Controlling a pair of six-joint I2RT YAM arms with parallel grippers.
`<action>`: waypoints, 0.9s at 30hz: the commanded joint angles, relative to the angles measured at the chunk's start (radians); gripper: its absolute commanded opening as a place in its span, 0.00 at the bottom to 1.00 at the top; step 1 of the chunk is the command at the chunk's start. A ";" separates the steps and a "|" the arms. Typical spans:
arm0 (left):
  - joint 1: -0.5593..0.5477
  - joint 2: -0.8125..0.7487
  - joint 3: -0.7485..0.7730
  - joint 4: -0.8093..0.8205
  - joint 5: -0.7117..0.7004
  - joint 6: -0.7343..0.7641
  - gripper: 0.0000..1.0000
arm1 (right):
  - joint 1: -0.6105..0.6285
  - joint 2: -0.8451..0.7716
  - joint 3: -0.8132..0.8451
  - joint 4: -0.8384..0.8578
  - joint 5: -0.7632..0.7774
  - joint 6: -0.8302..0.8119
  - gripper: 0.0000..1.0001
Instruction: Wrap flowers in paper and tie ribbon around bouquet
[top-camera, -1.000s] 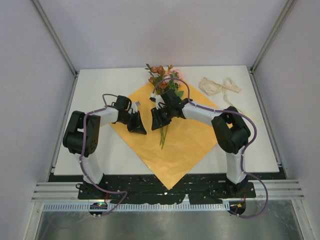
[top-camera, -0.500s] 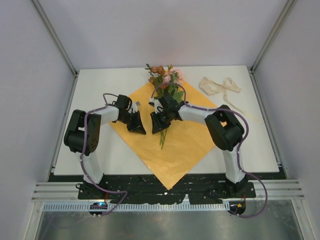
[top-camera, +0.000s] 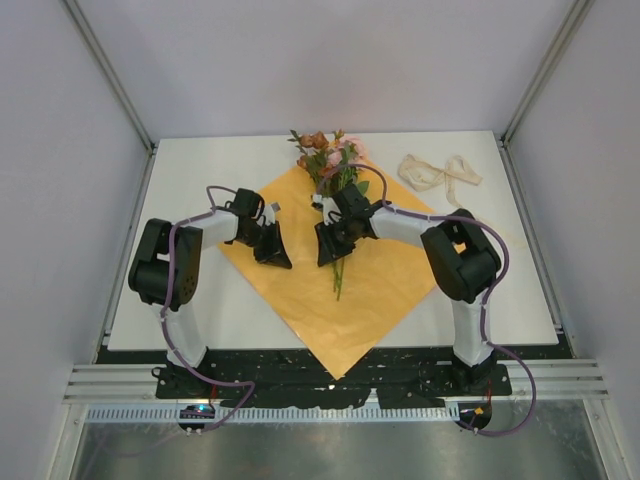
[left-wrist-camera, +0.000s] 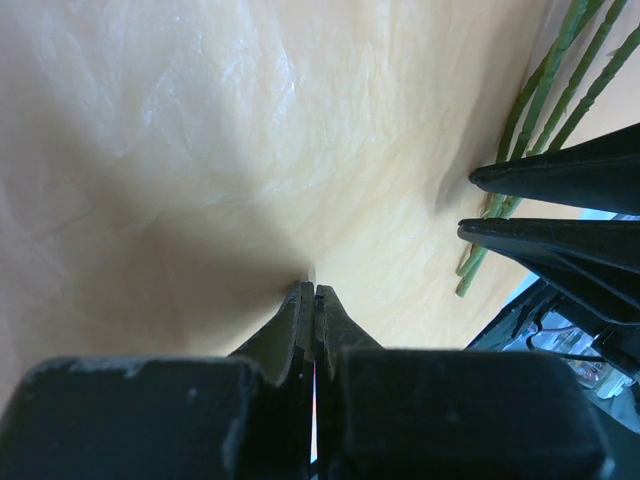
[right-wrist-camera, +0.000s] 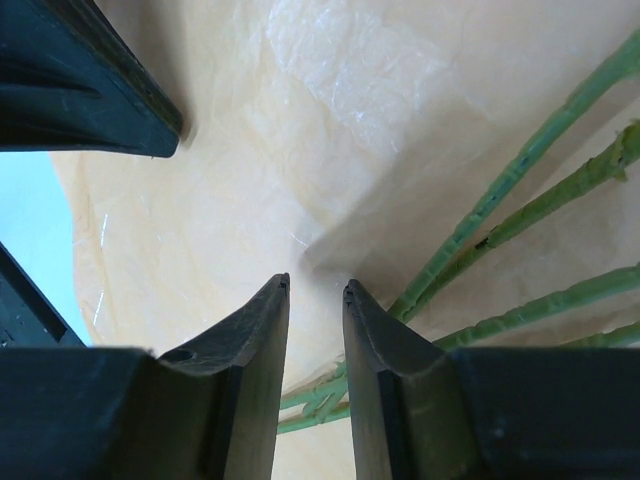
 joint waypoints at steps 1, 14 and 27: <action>0.006 0.015 0.019 -0.015 -0.059 0.019 0.00 | -0.007 -0.054 -0.020 -0.055 0.024 -0.033 0.34; -0.062 -0.633 -0.145 -0.074 0.052 0.772 0.96 | -0.107 -0.478 -0.020 -0.033 -0.235 -0.125 0.59; -0.725 -1.065 -0.724 0.112 -0.287 1.588 0.91 | -0.368 -0.657 -0.109 -0.251 -0.154 -0.338 0.79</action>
